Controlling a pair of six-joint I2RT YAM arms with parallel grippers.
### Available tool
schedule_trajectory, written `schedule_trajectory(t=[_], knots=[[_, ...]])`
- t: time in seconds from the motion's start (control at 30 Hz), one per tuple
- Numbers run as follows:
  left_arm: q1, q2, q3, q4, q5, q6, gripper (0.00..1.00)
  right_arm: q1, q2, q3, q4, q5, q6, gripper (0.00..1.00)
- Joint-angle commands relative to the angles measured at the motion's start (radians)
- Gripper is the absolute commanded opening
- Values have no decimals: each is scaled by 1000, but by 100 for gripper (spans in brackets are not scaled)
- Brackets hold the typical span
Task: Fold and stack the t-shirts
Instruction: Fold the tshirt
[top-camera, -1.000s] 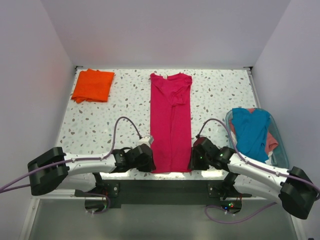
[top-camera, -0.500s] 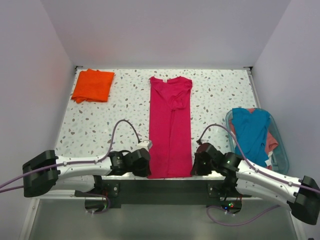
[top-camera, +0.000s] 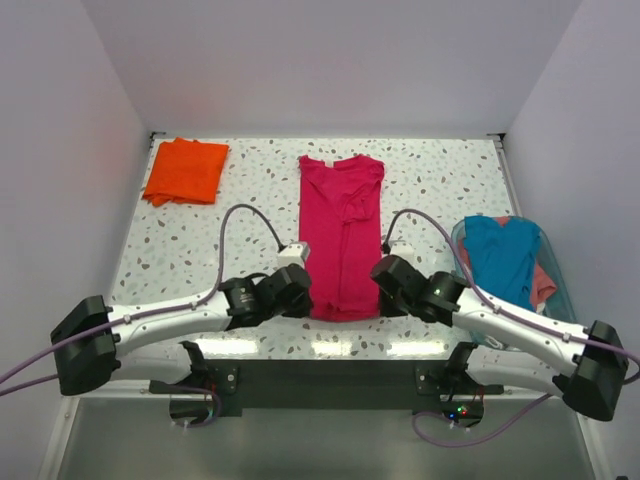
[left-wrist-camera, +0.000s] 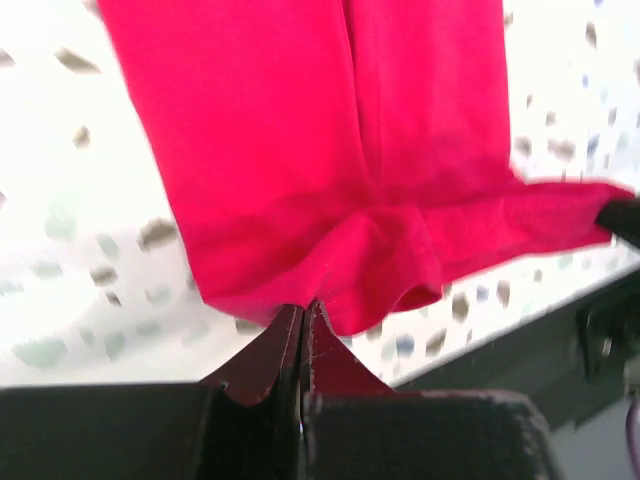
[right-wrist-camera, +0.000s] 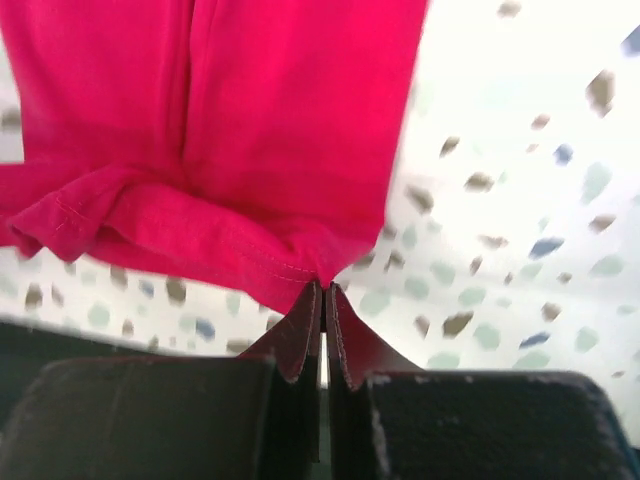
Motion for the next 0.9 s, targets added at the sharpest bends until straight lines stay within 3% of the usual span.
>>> schedule_trajectory(t=[0.0,0.2,0.4,0.87], knots=[[100,53,79,100,-80,80,0,-74,94,113,46,169,-95,0],[212,184,188,168,-129,112,0,-274,273,213,204,123,-186,0],[313,303,280,218,-121,146,0,-371,442,307,333,79,-219,0],[465,561,435,321,-5,215,0,-541,737,492,431,-99,-255,0]])
